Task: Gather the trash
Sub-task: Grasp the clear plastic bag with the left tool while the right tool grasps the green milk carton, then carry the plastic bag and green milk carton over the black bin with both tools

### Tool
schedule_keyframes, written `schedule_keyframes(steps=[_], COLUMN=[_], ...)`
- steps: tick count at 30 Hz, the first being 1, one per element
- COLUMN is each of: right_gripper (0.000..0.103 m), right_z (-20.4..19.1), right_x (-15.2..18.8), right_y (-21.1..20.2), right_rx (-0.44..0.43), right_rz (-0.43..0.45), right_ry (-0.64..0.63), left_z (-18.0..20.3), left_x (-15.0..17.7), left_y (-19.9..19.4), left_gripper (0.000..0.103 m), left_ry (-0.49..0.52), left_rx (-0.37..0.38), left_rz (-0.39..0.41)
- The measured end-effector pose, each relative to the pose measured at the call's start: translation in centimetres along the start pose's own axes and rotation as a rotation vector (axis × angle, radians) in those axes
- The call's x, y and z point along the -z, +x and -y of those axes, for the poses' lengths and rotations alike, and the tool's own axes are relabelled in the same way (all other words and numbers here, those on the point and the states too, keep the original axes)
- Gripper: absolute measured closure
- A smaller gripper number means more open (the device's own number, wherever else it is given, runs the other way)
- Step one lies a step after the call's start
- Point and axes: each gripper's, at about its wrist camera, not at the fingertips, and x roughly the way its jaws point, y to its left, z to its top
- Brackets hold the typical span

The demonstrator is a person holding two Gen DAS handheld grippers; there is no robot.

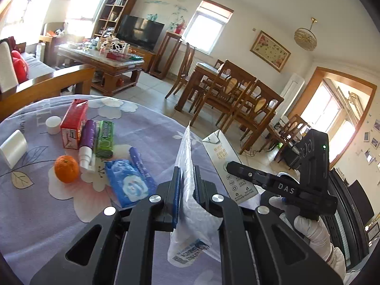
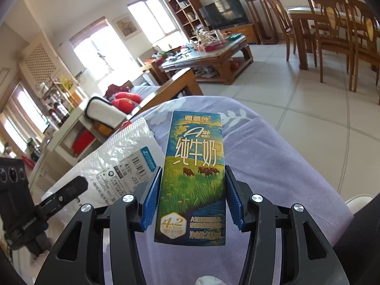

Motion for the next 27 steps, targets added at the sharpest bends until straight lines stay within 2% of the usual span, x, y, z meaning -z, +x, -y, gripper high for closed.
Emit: schedule_keyframes(steps=[10, 20, 27], right_gripper=[0.052, 0.052, 0.052], right_z=[4.4, 11.1, 17.2], right_x=[2.4, 5.2, 8.1], right_y=[-9.1, -17.9, -23.2], right_rx=[0.040, 0.114, 0.185], right_rz=[0.087, 0.163, 0.197], right_ry=[0.024, 0.099, 0.173], left_z=[3.4, 9.5, 15.1], left_x=[0.7, 2.0, 4.1], left_y=[0.5, 2.3, 5.3], left_gripper=[0.096, 0.096, 0.096], left_ry=[0.043, 0.114, 0.156], left_rx=[0.098, 0.207, 0.299], left_rz=[-0.018, -0.045, -0.102])
